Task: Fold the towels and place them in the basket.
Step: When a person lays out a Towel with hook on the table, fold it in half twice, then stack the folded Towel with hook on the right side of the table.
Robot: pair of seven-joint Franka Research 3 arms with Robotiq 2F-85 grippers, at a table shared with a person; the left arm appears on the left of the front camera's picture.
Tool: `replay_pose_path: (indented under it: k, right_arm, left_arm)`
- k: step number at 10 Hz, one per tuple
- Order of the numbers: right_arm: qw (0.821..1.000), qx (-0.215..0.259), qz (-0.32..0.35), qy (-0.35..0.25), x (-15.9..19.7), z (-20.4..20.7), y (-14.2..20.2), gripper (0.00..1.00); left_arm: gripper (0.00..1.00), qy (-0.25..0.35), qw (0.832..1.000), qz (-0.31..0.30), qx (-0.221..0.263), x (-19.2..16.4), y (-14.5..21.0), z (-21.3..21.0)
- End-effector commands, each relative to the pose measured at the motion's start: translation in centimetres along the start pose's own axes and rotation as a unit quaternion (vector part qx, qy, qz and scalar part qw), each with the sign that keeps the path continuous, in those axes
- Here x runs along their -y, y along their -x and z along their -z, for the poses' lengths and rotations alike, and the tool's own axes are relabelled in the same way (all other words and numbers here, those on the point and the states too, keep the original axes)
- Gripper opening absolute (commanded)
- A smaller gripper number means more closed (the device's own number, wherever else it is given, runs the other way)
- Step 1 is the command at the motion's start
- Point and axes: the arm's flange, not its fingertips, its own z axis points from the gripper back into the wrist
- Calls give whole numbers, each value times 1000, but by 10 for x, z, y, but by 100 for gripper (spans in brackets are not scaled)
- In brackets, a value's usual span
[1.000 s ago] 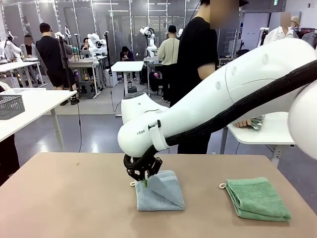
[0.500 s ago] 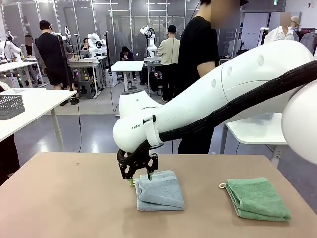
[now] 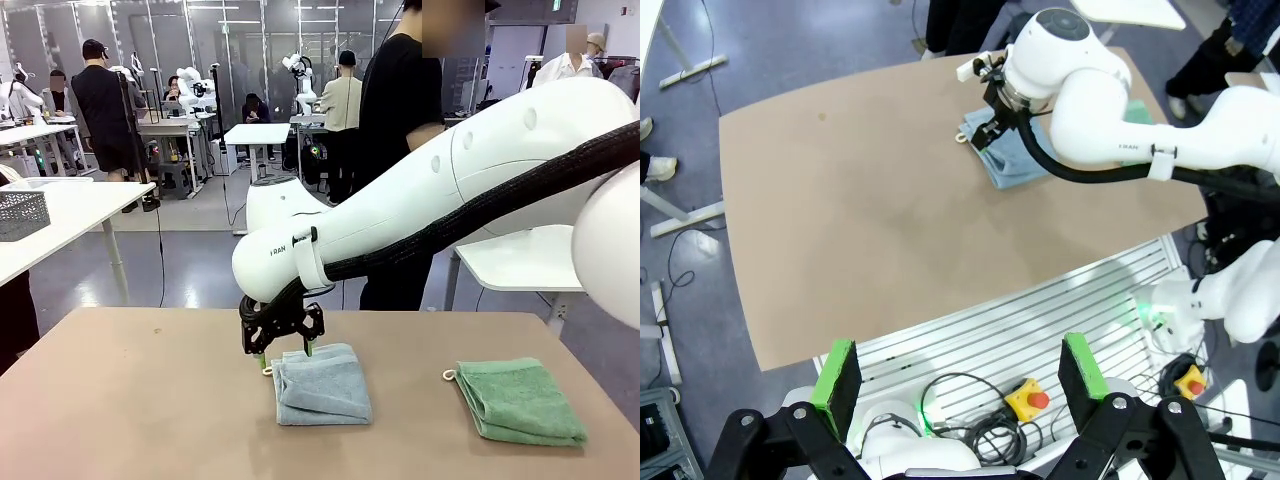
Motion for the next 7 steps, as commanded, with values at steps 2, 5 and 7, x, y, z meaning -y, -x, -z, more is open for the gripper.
replay_pose_path:
  k: [2,5,7]
  right_arm:
    - [1000,-2,-3,1,-2,0,1,95]
    - [1000,-2,-3,1,-2,0,1,95]
    - [1000,-2,-3,1,-2,0,1,95]
  left_arm:
    - [100,0,1000,0,7,4,5,-7]
    - [100,0,1000,0,7,4,5,-7]
    - [100,0,1000,0,7,4,5,-7]
